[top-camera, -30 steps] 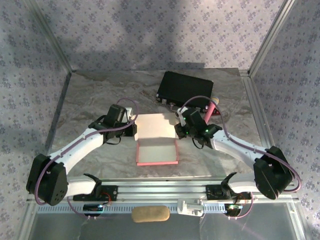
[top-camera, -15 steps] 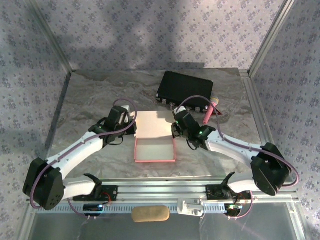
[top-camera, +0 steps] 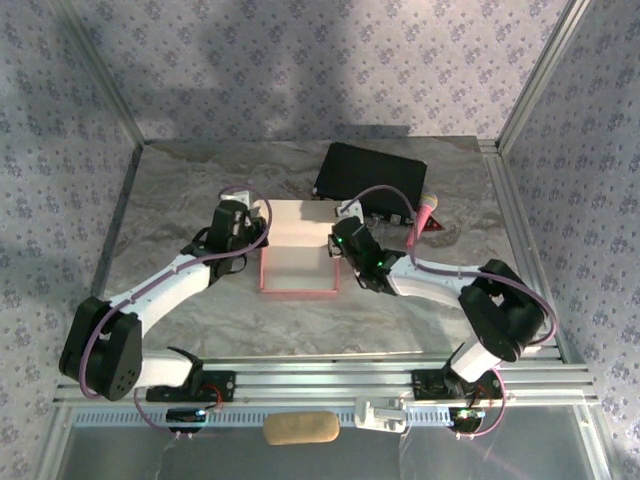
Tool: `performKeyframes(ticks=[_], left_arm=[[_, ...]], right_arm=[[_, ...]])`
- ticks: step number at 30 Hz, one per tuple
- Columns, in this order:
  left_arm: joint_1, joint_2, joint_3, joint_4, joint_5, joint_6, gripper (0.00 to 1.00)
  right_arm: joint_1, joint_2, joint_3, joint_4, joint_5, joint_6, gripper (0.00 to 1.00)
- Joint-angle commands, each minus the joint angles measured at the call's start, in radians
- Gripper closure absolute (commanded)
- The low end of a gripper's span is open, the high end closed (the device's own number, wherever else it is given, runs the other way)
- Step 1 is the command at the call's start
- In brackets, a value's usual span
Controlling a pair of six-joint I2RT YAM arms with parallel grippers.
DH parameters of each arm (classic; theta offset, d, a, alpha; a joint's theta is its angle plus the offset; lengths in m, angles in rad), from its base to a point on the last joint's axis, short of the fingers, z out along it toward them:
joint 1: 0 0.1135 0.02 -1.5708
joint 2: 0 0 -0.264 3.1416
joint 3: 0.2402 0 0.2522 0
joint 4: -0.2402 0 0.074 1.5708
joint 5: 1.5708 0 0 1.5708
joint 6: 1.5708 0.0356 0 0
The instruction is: Fold the paper box
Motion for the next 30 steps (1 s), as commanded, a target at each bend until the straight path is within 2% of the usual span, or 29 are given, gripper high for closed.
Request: performKeyframes(ticks=[1, 6, 13, 16, 23, 30], left_arm=[[0.000, -0.009, -0.060, 0.231, 0.094, 0.019, 0.91], [0.001, -0.022, -0.169, 0.395, 0.121, 0.015, 0.91], [-0.010, -0.045, -0.285, 0.566, 0.126, -0.005, 0.91], [-0.041, -0.062, -0.308, 0.579, 0.098, 0.011, 0.91], [-0.093, -0.076, -0.392, 0.630, 0.043, 0.014, 0.91], [-0.150, -0.055, -0.415, 0.601, -0.022, 0.040, 0.91]], right_arm=[[0.015, 0.029, -0.052, 0.239, 0.006, -0.041, 1.00], [0.034, 0.036, -0.133, 0.377, 0.047, -0.069, 1.00], [0.064, 0.043, -0.176, 0.421, 0.088, -0.102, 1.00], [0.079, 0.041, -0.191, 0.423, 0.118, -0.099, 1.00], [0.089, 0.012, -0.198, 0.321, 0.152, -0.042, 1.00], [0.078, -0.044, -0.178, 0.175, 0.142, 0.010, 1.00]])
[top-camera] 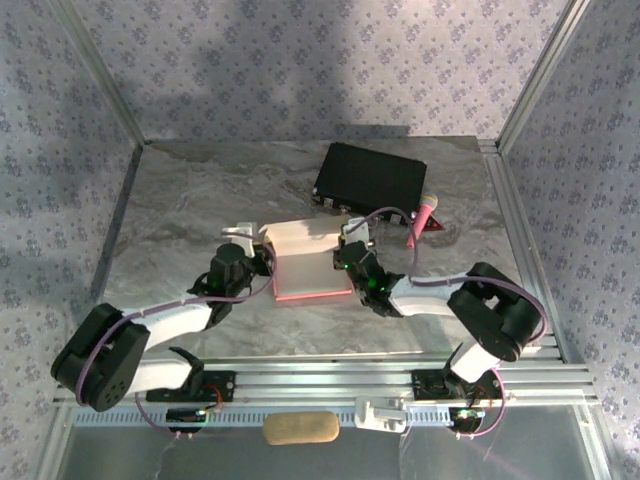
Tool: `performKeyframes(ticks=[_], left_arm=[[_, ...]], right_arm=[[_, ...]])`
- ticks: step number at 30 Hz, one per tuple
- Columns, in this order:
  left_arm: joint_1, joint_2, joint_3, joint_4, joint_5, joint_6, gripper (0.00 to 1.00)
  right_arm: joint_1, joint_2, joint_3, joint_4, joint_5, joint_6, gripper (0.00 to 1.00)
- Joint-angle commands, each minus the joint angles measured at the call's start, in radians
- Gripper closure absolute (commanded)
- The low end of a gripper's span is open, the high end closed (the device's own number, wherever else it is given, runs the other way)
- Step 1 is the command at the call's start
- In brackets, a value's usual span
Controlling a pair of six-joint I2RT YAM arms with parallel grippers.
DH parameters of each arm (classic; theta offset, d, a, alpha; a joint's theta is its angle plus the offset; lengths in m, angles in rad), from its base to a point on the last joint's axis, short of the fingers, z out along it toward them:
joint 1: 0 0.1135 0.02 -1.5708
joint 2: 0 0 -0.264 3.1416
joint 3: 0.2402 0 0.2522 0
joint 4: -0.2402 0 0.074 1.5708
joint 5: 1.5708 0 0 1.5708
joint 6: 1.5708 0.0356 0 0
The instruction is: Fold the paper box
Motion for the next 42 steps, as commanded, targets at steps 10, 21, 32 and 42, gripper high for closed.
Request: performKeyframes(ticks=[10, 21, 32, 42], left_arm=[[-0.079, -0.027, -0.011, -0.031, -0.054, 0.053, 0.91], [-0.076, -0.072, 0.083, -0.195, -0.055, 0.153, 0.90], [-0.073, -0.060, 0.146, -0.276, -0.033, 0.164, 0.79], [-0.070, -0.158, 0.278, -0.553, 0.017, 0.169, 0.39]], right_arm=[[-0.013, -0.176, 0.059, -0.334, -0.096, 0.144, 0.68], [-0.076, -0.436, 0.141, -0.682, -0.308, 0.239, 0.44], [-0.386, -0.495, 0.326, -0.927, -0.530, 0.429, 0.39], [-0.573, -0.088, 0.662, -1.156, -0.825, 0.481, 0.42]])
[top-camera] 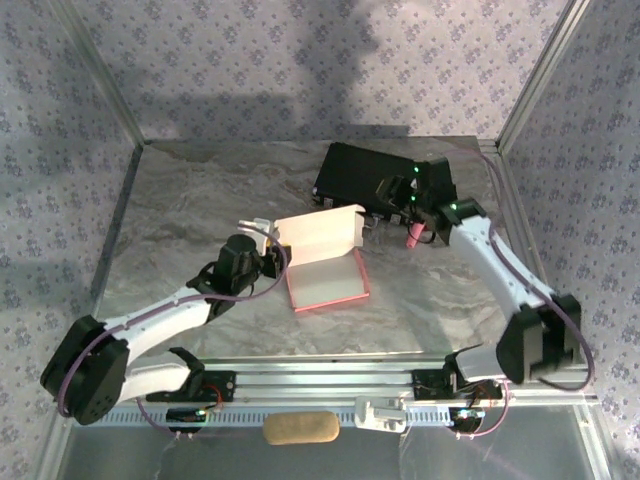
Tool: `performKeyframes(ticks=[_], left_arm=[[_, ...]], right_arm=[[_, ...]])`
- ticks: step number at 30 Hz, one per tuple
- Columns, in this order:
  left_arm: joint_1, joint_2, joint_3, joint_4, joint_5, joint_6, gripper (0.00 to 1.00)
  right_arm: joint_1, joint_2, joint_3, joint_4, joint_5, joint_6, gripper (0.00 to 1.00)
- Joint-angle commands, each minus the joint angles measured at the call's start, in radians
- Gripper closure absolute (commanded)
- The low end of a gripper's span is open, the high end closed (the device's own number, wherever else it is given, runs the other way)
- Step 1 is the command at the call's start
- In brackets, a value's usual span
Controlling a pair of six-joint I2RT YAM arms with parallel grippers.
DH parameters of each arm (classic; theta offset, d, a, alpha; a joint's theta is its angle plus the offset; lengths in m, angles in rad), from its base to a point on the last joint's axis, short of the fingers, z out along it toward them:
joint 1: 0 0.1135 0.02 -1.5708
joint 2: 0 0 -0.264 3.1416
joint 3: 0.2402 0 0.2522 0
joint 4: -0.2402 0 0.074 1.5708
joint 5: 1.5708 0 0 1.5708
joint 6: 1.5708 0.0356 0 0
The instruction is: Fold the paper box
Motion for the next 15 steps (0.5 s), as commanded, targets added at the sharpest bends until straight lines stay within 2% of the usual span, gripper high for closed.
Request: performKeyframes(ticks=[1, 3, 7, 10, 13, 15], left_arm=[[0.014, -0.068, 0.134, -0.225, 0.026, 0.011, 0.34], [0.065, -0.077, 0.198, -0.357, 0.088, -0.005, 0.29], [0.215, -0.003, 0.375, -0.620, 0.331, -0.043, 0.28], [0.223, 0.075, 0.477, -0.721, 0.441, 0.001, 0.33], [0.226, 0.141, 0.525, -0.782, 0.436, 0.032, 0.35], [0.229, 0.170, 0.526, -0.764, 0.438, 0.034, 0.32]], right_arm=[[-0.017, 0.084, 0.090, -0.131, -0.119, 0.019, 0.43], [-0.024, 0.125, 0.111, -0.136, -0.131, 0.016, 0.43], [-0.038, 0.203, 0.164, -0.169, -0.190, 0.021, 0.42], [-0.044, 0.252, 0.191, -0.200, -0.246, 0.035, 0.41], [-0.045, 0.278, 0.192, -0.205, -0.273, 0.050, 0.41], [-0.046, 0.290, 0.186, -0.200, -0.293, 0.063, 0.41]])
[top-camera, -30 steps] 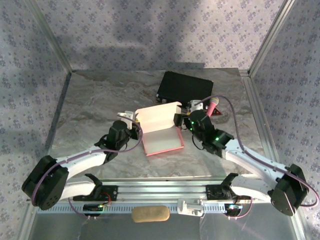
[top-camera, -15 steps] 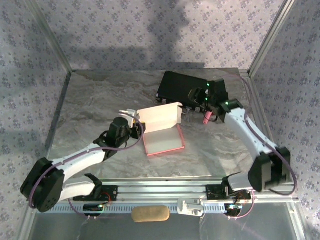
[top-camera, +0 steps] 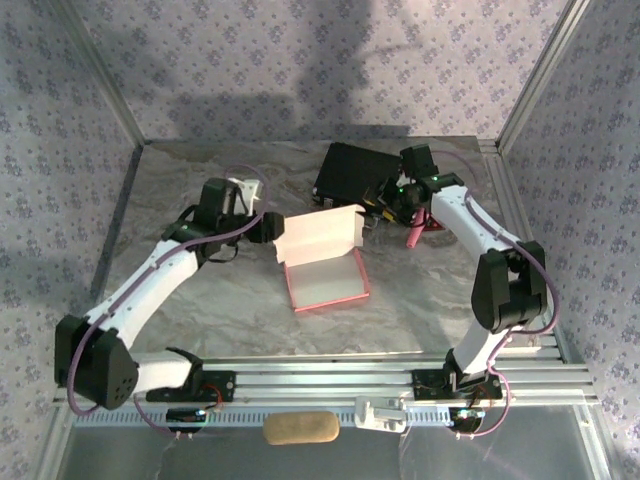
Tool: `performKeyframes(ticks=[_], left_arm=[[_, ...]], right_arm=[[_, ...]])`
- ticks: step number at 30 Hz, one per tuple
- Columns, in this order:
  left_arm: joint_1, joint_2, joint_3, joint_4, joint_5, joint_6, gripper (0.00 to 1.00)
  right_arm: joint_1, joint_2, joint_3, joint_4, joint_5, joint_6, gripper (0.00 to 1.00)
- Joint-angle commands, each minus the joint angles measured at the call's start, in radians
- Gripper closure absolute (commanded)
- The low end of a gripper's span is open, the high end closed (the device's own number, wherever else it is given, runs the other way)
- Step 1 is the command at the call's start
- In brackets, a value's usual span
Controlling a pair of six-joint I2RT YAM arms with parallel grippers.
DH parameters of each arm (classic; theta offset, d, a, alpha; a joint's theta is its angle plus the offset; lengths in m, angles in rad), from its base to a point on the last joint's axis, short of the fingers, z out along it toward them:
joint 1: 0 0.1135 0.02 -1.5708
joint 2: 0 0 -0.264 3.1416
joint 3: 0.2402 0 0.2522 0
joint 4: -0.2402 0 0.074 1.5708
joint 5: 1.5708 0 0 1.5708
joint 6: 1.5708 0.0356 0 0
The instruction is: Fold the paper box
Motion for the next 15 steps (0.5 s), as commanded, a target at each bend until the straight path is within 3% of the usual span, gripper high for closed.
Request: performKeyframes(ticks=[1, 5, 10, 15], left_arm=[[0.005, 0.047, 0.022, -0.097, 0.089, 0.027, 0.31], [-0.001, 0.080, 0.024, -0.068, 0.135, 0.016, 0.30], [-0.020, 0.038, -0.027, -0.034, 0.115, 0.044, 0.31], [-0.039, 0.043, -0.027, -0.082, 0.042, 0.156, 0.33]], right_arm=[[-0.007, 0.025, 0.020, -0.043, -0.079, 0.040, 0.40], [-0.011, 0.040, 0.008, -0.029, -0.125, 0.070, 0.40], [-0.012, 0.034, -0.027, 0.019, -0.155, 0.093, 0.41], [-0.031, 0.040, -0.058, 0.041, -0.172, 0.059, 0.44]])
